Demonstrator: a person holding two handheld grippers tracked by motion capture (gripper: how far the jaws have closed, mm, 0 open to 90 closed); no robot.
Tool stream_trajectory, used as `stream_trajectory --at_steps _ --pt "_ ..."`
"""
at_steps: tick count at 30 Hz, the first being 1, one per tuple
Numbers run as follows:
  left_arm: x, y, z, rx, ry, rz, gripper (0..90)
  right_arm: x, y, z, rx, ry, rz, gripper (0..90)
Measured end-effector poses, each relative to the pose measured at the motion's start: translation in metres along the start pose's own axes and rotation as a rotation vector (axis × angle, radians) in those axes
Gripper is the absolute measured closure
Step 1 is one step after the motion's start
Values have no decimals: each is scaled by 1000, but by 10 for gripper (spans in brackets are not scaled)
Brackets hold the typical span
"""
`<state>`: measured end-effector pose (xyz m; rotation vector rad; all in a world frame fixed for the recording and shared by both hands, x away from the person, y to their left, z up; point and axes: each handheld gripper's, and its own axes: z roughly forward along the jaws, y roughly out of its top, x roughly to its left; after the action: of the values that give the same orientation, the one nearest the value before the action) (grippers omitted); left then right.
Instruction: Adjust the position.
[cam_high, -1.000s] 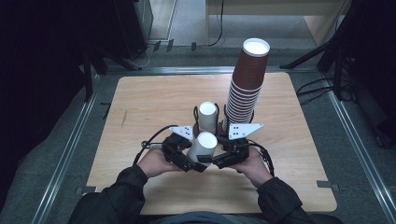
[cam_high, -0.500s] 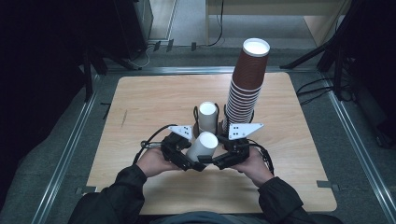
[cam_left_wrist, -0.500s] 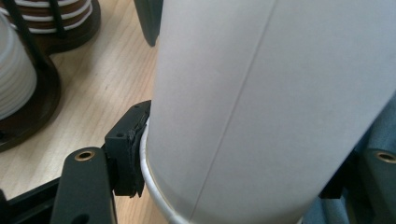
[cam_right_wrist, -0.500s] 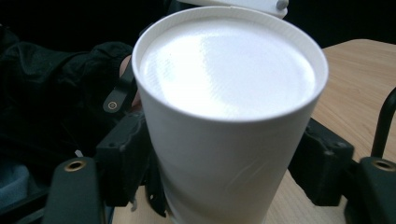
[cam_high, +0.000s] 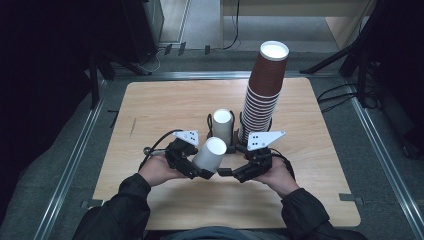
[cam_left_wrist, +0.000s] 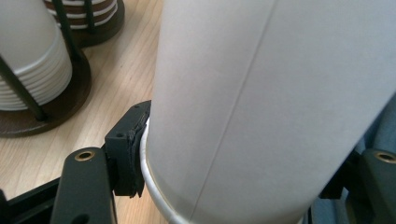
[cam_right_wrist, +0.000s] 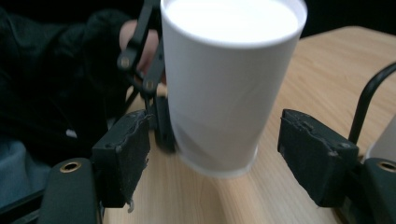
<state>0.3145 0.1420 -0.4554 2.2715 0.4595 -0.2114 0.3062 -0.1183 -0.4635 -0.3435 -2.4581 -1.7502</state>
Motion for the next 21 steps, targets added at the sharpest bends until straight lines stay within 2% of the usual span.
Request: stream_trajectory --at_steps 1,3,9,15,21 --pt "0 0 -1 5 6 4 290 0 -1 0 44 -5 -2 259" --pt "1 0 -2 14 20 7 290 -1 -2 0 57 -10 -4 259" --pt "2 -1 -6 64 72 19 290 -1 -5 2 141 -32 9 263" --pt "4 0 -7 108 101 24 290 -3 -8 3 191 -44 13 302" --pt "5 0 -5 176 135 44 290 -3 -11 4 236 -70 -1 343"
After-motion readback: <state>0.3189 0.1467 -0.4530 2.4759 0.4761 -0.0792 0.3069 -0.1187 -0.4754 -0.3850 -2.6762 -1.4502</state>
